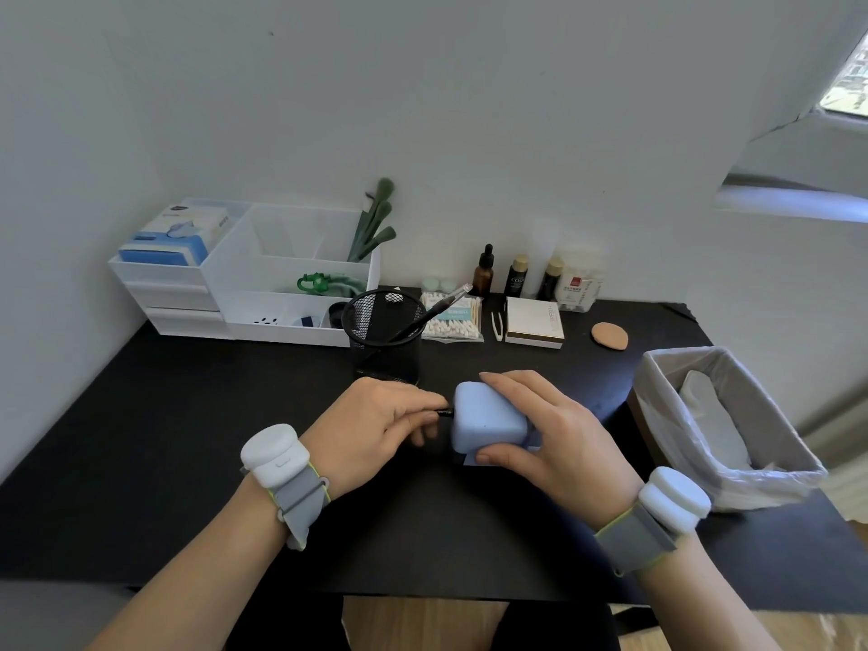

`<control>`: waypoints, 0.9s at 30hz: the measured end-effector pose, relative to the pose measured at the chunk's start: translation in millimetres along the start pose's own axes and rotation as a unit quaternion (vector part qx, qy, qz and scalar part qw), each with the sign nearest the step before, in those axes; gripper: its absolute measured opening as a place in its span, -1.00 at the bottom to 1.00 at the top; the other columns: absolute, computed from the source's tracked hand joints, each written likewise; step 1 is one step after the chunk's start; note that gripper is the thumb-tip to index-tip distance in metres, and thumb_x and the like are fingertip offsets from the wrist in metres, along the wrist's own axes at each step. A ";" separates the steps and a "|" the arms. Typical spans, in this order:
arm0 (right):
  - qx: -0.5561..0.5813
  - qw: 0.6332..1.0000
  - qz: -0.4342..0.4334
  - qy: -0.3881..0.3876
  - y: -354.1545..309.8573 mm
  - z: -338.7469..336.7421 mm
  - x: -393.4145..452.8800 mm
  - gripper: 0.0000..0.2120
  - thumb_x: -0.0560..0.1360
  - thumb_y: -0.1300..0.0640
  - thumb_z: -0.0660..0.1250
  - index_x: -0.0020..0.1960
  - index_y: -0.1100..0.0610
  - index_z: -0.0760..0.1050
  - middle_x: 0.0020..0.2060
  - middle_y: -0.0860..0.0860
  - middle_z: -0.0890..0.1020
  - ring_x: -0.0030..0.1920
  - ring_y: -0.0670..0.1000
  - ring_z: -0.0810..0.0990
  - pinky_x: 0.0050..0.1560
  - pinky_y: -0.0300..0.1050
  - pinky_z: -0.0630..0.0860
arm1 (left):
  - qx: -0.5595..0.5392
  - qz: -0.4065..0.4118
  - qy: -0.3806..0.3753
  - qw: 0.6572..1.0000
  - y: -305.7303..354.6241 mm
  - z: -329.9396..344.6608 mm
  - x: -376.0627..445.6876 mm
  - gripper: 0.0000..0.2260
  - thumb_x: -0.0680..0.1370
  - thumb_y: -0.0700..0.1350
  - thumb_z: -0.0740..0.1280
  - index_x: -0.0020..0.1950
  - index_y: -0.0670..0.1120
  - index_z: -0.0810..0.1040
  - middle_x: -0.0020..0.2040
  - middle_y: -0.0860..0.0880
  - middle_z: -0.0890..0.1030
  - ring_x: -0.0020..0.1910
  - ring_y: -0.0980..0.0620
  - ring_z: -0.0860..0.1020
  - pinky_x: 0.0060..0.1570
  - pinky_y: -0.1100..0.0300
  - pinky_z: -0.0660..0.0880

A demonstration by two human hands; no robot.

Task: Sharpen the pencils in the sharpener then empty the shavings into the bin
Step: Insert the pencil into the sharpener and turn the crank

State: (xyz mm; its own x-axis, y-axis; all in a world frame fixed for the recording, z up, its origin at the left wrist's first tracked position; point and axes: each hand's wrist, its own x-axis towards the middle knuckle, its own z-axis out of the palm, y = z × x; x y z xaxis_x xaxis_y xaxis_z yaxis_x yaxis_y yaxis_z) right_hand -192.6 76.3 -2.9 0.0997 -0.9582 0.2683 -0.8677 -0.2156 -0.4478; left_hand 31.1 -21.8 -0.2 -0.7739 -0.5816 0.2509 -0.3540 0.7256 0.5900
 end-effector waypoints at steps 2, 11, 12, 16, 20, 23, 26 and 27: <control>0.001 1.000 0.000 0.001 0.3 0.6 -0.5 -0.30 0.41 -0.27 0.35 0.47 -0.10 0.26 0.31 -0.22 0.39 0.27 -0.14 0.42 0.21 -0.12 0.48 | -0.016 -0.014 0.001 1.000 -0.1 0.4 -0.7 -0.83 0.62 -0.17 0.28 0.10 -0.04 0.65 -0.17 0.11 0.64 -0.23 0.17 0.61 -0.20 0.54 0.38; 0.007 1.000 0.004 -0.003 -0.7 -0.1 -0.4 -0.29 0.40 -0.27 0.34 0.48 -0.10 0.24 0.33 -0.22 0.37 0.29 -0.14 0.41 0.23 -0.11 0.47 | -0.011 -0.042 0.009 0.999 2.3 1.7 -3.8 -0.80 0.61 -0.17 0.29 0.18 -0.01 0.64 -0.15 0.16 0.64 -0.17 0.21 0.62 -0.06 0.36 0.52; 0.007 1.000 0.005 -0.004 -0.9 -0.6 -0.5 -0.28 0.40 -0.28 0.33 0.48 -0.10 0.24 0.33 -0.22 0.37 0.29 -0.13 0.41 0.24 -0.10 0.47 | -0.005 -0.044 0.013 0.999 2.6 1.5 -3.9 -0.81 0.61 -0.15 0.29 0.17 0.00 0.63 -0.16 0.16 0.64 -0.17 0.20 0.62 -0.04 0.29 0.55; 0.004 1.000 0.005 -0.007 -2.1 -2.3 -1.9 -0.24 0.40 -0.27 0.33 0.52 -0.10 0.17 0.36 -0.21 0.34 0.32 -0.14 0.39 0.27 -0.09 0.46 | 0.075 -0.050 0.029 0.996 2.7 -2.4 -5.2 -0.76 0.57 0.04 0.33 0.23 0.08 0.59 0.02 0.18 0.65 -0.03 0.26 0.59 0.06 0.14 0.55; 0.012 0.999 0.038 -0.022 1.3 -3.1 -9.2 -0.07 0.41 -0.17 0.42 0.57 -0.07 -0.07 0.44 -0.17 0.26 0.39 -0.17 0.28 0.34 -0.27 0.28 | 0.080 -0.033 0.031 0.996 16.1 -12.9 -4.4 -0.47 0.49 0.16 0.38 0.43 0.09 0.39 0.22 0.22 0.48 0.05 0.33 0.50 -0.01 0.30 0.53; 0.003 0.998 0.067 0.001 7.1 -0.5 -18.5 -0.09 0.40 -0.12 0.46 0.57 -0.02 0.01 0.39 -0.14 0.32 0.35 -0.16 0.34 0.29 -0.29 0.33 | 0.110 0.010 0.025 0.994 33.6 -16.8 4.1 -0.37 0.48 0.21 0.36 0.50 0.05 0.32 0.40 0.15 0.38 0.34 0.24 0.38 0.32 0.29 0.37; -0.024 0.997 0.067 0.028 13.0 5.9 -28.0 -0.32 0.40 -0.09 0.47 0.44 0.03 0.32 0.24 -0.10 0.45 0.23 -0.09 0.46 0.19 -0.13 0.50 | 0.149 0.028 -0.025 0.988 51.3 -12.8 18.8 -0.34 0.50 0.19 0.36 0.54 0.02 0.26 0.51 0.11 0.27 0.49 0.17 0.22 0.47 0.25 0.17; -0.025 0.997 0.066 0.036 14.7 8.1 -31.0 -0.41 0.40 -0.07 0.47 0.37 0.03 0.41 0.17 -0.10 0.48 0.17 -0.07 0.49 0.12 -0.08 0.53 | 0.169 0.023 -0.050 0.984 55.2 -9.7 24.2 -0.33 0.51 0.19 0.35 0.54 0.01 0.24 0.53 0.10 0.25 0.50 0.14 0.21 0.47 0.23 0.16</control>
State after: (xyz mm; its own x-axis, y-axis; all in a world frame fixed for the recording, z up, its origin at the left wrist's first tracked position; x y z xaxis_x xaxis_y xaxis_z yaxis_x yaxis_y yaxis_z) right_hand -204.5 101.4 -24.7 -0.0507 -0.9610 0.2719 -0.8944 -0.0775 -0.4404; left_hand -2.1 0.6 45.9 -0.8353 -0.5179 0.1844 -0.4585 0.8414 0.2861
